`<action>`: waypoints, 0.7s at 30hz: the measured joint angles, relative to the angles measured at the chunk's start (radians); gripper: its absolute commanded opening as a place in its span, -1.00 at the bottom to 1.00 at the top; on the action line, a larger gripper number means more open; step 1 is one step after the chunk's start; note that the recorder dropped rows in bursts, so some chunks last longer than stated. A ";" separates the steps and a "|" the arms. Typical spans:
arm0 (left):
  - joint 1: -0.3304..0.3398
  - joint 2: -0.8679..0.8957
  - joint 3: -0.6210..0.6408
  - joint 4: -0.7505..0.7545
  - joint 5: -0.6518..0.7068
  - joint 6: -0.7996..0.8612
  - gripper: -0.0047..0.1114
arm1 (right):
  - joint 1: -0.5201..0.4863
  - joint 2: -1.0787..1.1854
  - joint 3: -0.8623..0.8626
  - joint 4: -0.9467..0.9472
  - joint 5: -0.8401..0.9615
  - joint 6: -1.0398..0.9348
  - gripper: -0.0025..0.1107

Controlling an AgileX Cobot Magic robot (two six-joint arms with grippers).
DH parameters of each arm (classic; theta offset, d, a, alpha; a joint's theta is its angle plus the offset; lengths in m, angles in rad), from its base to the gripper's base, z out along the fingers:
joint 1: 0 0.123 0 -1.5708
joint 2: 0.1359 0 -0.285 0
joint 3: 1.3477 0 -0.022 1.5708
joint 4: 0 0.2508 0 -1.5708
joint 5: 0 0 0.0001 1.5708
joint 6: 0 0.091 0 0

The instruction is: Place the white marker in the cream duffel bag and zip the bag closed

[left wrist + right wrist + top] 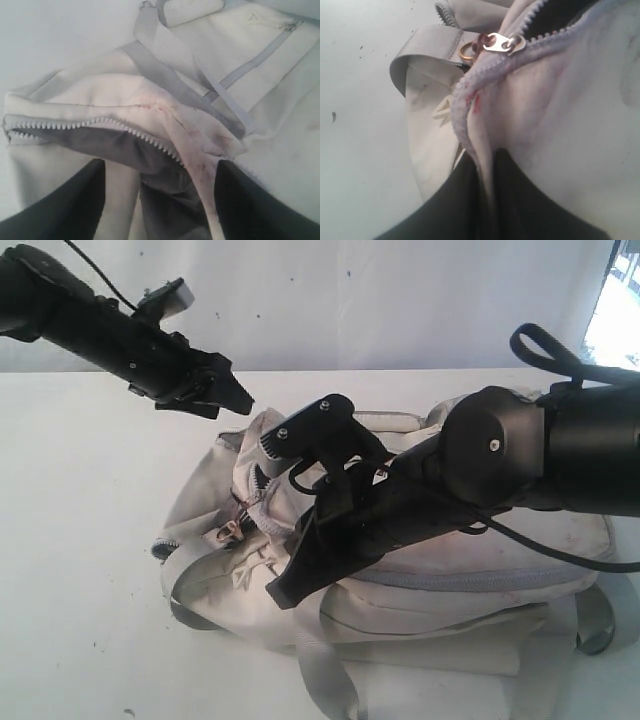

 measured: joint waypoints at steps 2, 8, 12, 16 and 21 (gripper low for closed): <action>-0.029 0.010 -0.022 0.041 -0.035 0.000 0.25 | 0.000 0.000 0.000 0.000 0.001 0.000 -0.69; -0.074 0.052 -0.099 0.060 -0.094 -0.036 0.25 | 0.000 0.000 0.000 0.001 0.006 0.000 -0.69; -0.080 0.066 -0.111 0.080 -0.105 -0.041 0.25 | 0.000 0.000 0.000 0.001 0.006 0.002 -0.69; -0.082 0.102 -0.111 0.083 -0.097 -0.041 0.24 | 0.000 0.000 0.000 0.001 0.006 0.002 -0.69; -0.095 0.128 -0.111 0.079 -0.071 -0.029 0.01 | 0.000 0.000 0.000 0.001 0.006 0.002 -0.69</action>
